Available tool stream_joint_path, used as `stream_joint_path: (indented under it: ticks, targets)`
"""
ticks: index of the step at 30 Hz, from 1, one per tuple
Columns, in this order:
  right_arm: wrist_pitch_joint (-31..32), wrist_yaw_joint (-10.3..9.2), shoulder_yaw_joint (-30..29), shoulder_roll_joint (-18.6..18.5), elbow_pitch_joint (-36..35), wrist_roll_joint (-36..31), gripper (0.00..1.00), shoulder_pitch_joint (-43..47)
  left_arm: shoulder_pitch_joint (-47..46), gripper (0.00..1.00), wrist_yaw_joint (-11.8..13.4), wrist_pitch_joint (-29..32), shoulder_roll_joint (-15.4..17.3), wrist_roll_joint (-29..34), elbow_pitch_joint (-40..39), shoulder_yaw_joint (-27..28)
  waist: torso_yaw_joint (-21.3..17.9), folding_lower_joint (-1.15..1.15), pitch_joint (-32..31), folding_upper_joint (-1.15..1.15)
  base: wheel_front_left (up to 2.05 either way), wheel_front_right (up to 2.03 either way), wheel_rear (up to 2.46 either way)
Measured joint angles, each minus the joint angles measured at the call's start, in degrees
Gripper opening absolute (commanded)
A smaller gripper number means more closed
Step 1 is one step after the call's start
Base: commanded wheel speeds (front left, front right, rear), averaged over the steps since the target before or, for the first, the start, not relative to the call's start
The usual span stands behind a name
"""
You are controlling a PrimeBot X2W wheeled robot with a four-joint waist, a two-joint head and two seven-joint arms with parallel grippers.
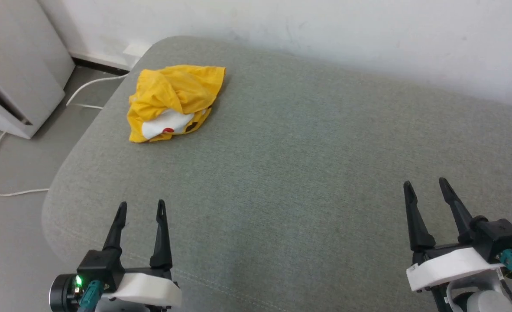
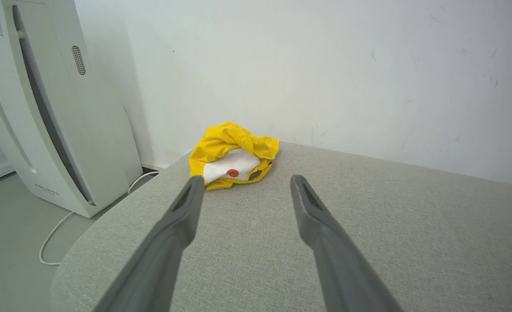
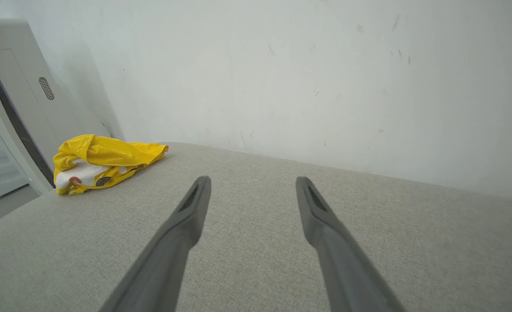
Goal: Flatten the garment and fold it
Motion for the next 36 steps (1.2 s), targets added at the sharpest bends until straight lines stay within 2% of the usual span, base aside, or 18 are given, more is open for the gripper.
stream_joint_path:
  ticks: [6, 13, 20, 24, 29, 36]
  targets:
    - [-0.65, 0.0, 0.11, 0.0, 0.25, 0.42, 1.0, -0.01, 0.99, 1.0, 0.14, -0.7, 0.0, -0.79, -0.18, 0.05, 1.93, 0.0, 0.21, 0.0, 0.0, 0.0, 0.0]
    - [-1.53, 0.0, -0.1, 0.0, 0.37, 0.86, 1.0, -0.02, 0.7, 1.0, 0.99, -1.54, 0.0, -7.03, -1.21, 0.1, 2.8, 0.0, 1.5, 0.0, 0.0, 0.0, 0.0]
    - [-2.45, -0.01, -0.6, 0.03, 0.29, 0.94, 1.0, -0.1, -5.02, 1.0, 0.33, -0.45, 1.2, -9.33, -3.12, 1.19, 2.75, 0.0, 3.45, 0.0, 0.0, 0.0, 0.0]
    - [-2.83, -0.01, -1.45, 0.03, 0.2, 1.26, 1.0, -0.13, -12.07, 1.0, 0.31, 3.92, 3.31, -12.03, -6.39, 2.99, 2.53, 0.0, 4.49, 0.0, 0.0, 0.0, 0.0]
    - [-3.47, -0.01, -1.93, 0.07, 0.02, 1.33, 1.0, -0.25, -23.24, 1.0, 0.31, 12.35, 7.98, -13.74, -6.52, 4.45, 2.18, 0.0, 6.02, 0.0, 0.0, 0.0, 0.0]
    - [-3.5, -0.01, -2.26, 0.09, -0.94, 0.74, 1.0, -1.1, -39.05, 1.0, -1.72, 25.43, 13.67, -18.24, 2.53, 5.8, 0.29, 0.0, 8.5, 0.0, 0.0, 0.0, 0.0]
